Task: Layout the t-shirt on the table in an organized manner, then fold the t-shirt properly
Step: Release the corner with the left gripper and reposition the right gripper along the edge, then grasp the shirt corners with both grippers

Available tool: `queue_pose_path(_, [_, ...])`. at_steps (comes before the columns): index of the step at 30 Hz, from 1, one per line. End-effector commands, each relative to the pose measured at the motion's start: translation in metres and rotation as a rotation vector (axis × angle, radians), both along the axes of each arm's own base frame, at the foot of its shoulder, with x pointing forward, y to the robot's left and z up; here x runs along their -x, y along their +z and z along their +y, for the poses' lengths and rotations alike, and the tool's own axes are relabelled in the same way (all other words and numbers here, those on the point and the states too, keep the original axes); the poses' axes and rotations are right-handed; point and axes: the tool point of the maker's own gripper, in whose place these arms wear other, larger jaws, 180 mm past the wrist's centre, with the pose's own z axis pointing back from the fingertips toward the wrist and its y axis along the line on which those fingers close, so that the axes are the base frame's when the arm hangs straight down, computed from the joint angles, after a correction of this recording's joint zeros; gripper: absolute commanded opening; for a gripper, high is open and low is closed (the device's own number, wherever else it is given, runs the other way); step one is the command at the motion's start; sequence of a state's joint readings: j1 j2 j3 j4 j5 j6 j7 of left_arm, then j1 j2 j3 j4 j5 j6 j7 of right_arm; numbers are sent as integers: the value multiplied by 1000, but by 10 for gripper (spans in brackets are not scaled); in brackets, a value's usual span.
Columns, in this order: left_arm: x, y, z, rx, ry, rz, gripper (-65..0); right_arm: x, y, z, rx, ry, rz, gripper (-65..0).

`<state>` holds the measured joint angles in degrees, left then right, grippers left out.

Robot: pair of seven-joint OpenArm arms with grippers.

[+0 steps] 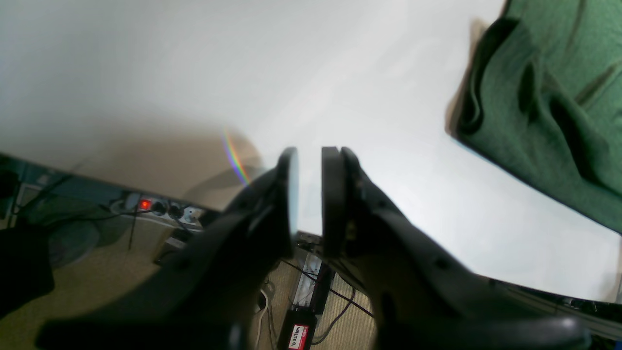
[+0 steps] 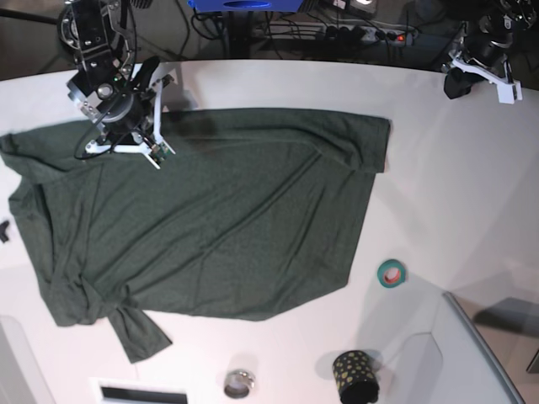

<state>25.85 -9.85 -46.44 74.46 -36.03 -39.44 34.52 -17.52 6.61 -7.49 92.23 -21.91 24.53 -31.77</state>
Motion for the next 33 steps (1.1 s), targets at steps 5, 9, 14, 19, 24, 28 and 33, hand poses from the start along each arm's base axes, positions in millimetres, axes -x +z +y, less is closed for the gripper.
queue_pose_path(5, [-6,11,8,-18,-2,-40,-564,-7,7,-1,-1,0,-29,-579])
queue_pose_path(9, [-6,11,8,-18,-2,-40,-564,-11,9,-1,-3,-2,-38,-573])
queue_pose_path(14, [-8,11,5,-17,-12,-41,-564,-30,26,-41,7,-153,-105,-497])
queue_pose_path(19, [-8,11,4,-15,-14,-42,-564,-44,57,-131,-55,-586,-241,-621])
queue_pose_path(24, [-15,13,3,-16,-17,-56,-559,-45,40,-137,-218,-640,-188,-642])
queue_pose_path(28, [-22,23,3,-36,-33,-81,-558,-42,21,-160,-225,-725,-147,-642])
queue_pose_path(33, [-38,41,-9,-60,-95,-101,-558,-37,-1,-182,-221,-771,-85,-642])
